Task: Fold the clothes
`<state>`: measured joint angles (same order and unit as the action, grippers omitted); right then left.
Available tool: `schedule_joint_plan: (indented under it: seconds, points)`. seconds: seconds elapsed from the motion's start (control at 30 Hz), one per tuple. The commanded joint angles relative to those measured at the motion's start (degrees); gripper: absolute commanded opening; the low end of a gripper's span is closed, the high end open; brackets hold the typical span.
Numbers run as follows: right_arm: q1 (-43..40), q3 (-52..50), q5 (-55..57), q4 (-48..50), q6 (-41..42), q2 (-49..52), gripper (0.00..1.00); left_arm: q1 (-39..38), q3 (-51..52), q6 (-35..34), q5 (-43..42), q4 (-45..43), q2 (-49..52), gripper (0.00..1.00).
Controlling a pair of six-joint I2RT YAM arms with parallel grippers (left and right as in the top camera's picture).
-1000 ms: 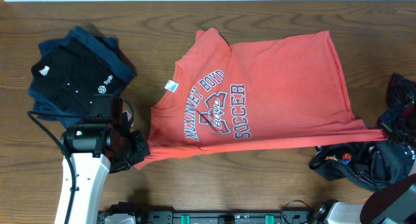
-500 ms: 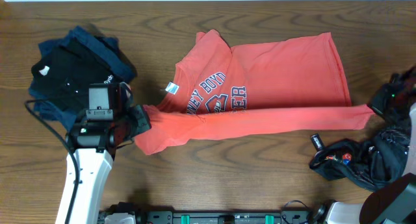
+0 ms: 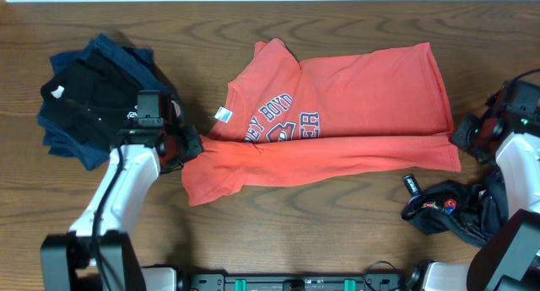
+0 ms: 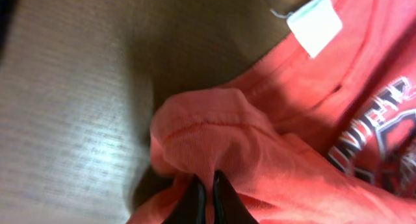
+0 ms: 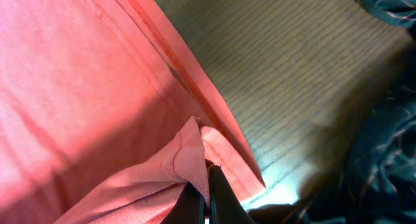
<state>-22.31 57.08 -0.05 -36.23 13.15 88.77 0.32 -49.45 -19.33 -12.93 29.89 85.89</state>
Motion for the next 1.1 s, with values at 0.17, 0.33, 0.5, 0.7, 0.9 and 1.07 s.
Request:
schedule_joint_plan:
  seconds: [0.17, 0.33, 0.5, 0.7, 0.9, 1.07]
  points:
    - [0.63, -5.01, 1.07, 8.07, -0.31, 0.48, 0.01, 0.44, 0.28, 0.17, -1.7, -2.43, 2.21, 0.06]
    - [0.55, -5.29, 2.23, 10.69, 1.46, 0.48, 0.01, 0.46, 0.26, 2.6, -1.66, -3.69, 2.19, 0.06]
    - [0.22, -5.14, 2.82, 13.94, 6.21, 0.46, 0.01, 0.46, 0.26, 4.5, -1.68, -6.49, 1.11, 0.06]
    - [-0.72, -4.96, 2.84, 17.25, 7.82, 0.37, 0.01, 0.44, 0.26, 6.71, -7.69, -11.13, -1.36, 0.06]
    - [-0.72, -4.96, 4.68, 17.29, 7.89, 0.37, 0.01, -2.08, 0.26, 7.72, -7.58, -12.74, -0.39, 0.06]
    - [-0.72, -4.96, 8.63, 15.43, 8.37, 0.37, 0.01, -6.73, 0.26, 11.23, -7.58, -13.38, 0.04, 0.06]
